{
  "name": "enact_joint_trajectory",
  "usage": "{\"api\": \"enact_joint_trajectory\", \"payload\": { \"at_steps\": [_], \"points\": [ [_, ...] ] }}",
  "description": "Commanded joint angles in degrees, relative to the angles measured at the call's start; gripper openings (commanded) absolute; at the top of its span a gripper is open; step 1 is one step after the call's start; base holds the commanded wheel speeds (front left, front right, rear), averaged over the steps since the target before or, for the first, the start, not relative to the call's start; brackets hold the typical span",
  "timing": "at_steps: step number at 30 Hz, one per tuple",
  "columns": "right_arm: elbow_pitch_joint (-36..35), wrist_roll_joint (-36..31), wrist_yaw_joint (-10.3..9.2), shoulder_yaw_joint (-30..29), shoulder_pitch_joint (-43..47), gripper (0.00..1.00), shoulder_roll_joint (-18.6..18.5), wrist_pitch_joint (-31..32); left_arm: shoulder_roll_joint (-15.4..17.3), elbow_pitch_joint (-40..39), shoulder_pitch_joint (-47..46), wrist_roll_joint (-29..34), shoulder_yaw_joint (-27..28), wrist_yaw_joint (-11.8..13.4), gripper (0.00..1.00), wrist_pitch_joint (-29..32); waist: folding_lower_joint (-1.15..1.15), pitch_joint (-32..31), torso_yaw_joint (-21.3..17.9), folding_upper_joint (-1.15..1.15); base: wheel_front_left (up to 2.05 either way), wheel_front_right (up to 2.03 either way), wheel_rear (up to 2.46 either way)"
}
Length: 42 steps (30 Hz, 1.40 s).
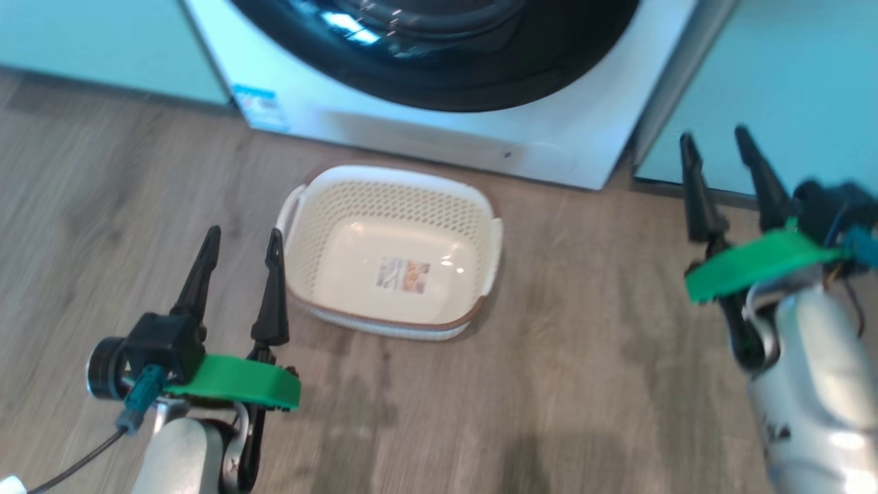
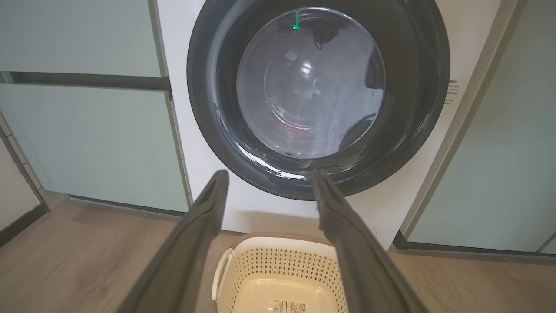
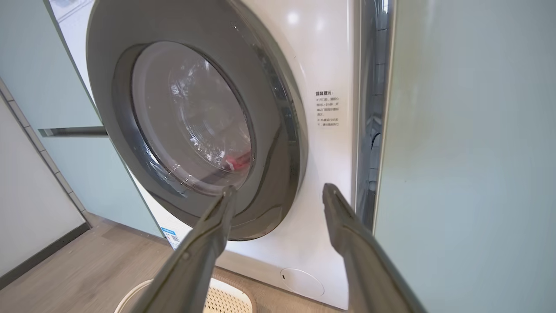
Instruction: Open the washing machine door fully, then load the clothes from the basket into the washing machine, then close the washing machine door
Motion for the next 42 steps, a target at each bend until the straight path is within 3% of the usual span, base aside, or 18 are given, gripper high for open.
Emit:
{"api": "enact_joint_trajectory", "payload": {
  "at_steps": [1, 12, 19, 42],
  "points": [
    [-3.38, -0.47, -0.01, 0.58, 0.93, 1.00, 1.05, -0.07, 1.27, -1.45, -0.71, 0.53, 1.97, 0.31, 1.00, -0.28, 0.00, -1.92, -2.29, 0.00, 0.00, 0.00, 0.00],
    [-19.81, -4.09, -0.01, -3.06, 15.78, 1.00, 4.88, 4.90, 3.54, -1.01, 2.28, 1.99, 1.95, 1.56, 1.00, 1.66, 0.00, -5.84, -7.52, 0.00, 0.00, 0.00, 0.00],
    [-24.98, -4.64, -0.01, -4.56, 20.69, 1.00, 5.65, 7.42, 4.12, -1.65, 4.03, 2.15, 2.50, 2.75, 1.00, 2.35, 0.00, -7.21, -8.77, 0.00, 0.00, 0.00, 0.00],
    [-29.35, -2.68, -0.01, -6.60, 25.67, 1.00, 5.84, 9.60, 4.82, -3.41, 6.19, 1.30, 2.35, 4.14, 1.00, 2.83, 0.00, -8.27, -9.12, 0.00, 0.00, 0.00, 0.00]
  ]
}}
